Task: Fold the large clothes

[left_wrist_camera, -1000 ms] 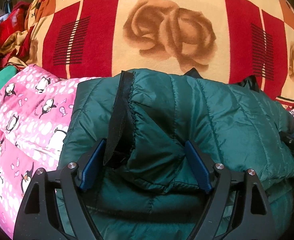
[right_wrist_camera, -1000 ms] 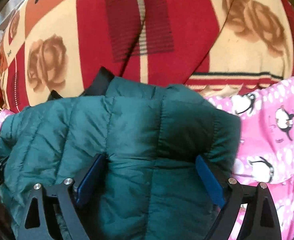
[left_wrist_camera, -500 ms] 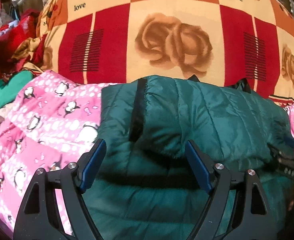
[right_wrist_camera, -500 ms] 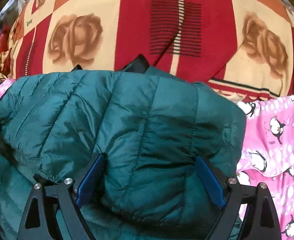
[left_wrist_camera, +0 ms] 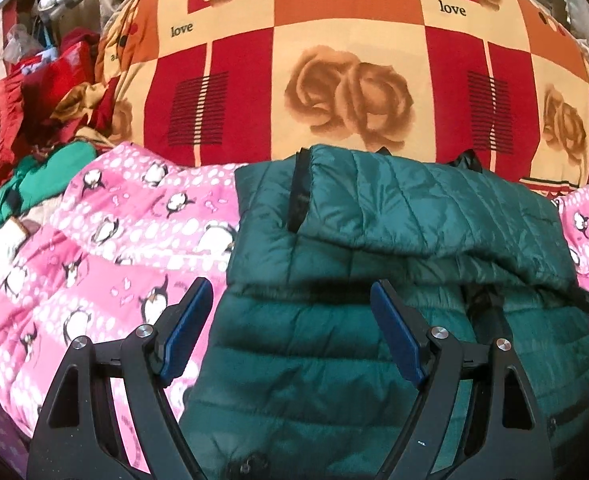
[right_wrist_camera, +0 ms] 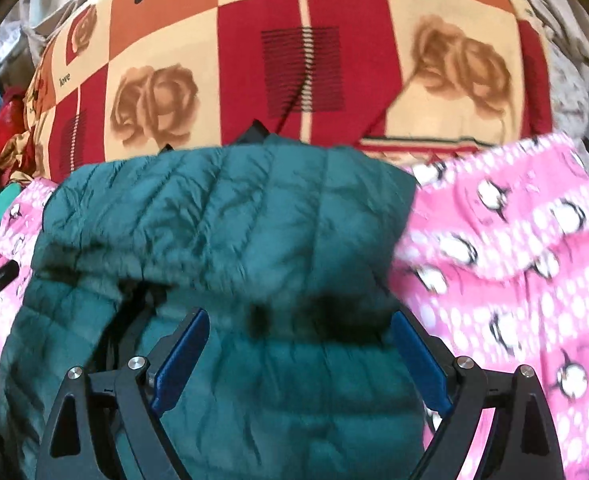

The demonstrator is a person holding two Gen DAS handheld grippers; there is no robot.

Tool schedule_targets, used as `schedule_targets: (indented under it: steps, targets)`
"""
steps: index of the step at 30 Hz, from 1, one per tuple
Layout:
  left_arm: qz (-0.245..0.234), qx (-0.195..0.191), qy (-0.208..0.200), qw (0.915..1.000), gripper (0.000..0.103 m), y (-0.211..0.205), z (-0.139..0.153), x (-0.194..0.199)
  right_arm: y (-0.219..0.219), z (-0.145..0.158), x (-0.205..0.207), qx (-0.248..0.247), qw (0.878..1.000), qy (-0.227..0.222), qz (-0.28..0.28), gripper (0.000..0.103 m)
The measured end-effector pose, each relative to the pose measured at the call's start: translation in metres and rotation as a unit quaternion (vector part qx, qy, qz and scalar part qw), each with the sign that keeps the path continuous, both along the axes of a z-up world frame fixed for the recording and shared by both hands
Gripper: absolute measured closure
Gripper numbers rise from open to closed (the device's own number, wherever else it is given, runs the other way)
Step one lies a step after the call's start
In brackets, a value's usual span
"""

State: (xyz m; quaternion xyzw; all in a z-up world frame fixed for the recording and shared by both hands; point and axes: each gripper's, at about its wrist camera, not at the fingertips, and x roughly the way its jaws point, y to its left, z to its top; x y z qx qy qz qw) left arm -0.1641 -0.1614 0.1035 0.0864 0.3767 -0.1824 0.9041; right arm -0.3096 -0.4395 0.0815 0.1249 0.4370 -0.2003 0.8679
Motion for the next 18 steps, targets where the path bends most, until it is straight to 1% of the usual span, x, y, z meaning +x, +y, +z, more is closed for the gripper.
schedule_targets:
  steps: [4, 8, 14, 18]
  targets:
    - [0.003, -0.001, 0.009, 1.0, 0.022, 0.006, -0.004, -0.009, 0.003, -0.008, -0.021, 0.003, 1.0, 0.012, -0.005, 0.012]
    - [0.003, 0.005, 0.006, 1.0, 0.022, 0.011, -0.007, -0.022, 0.008, -0.009, -0.042, 0.015, 1.0, 0.005, -0.014, 0.012]
    - [0.007, 0.006, 0.008, 0.9999, 0.022, 0.022, -0.008, -0.038, 0.023, -0.001, -0.067, 0.0, 1.0, -0.01, -0.023, 0.012]
    - [0.01, 0.011, 0.002, 0.9999, 0.022, 0.029, -0.008, -0.047, 0.031, -0.005, -0.075, -0.003, 1.0, -0.006, -0.022, 0.012]
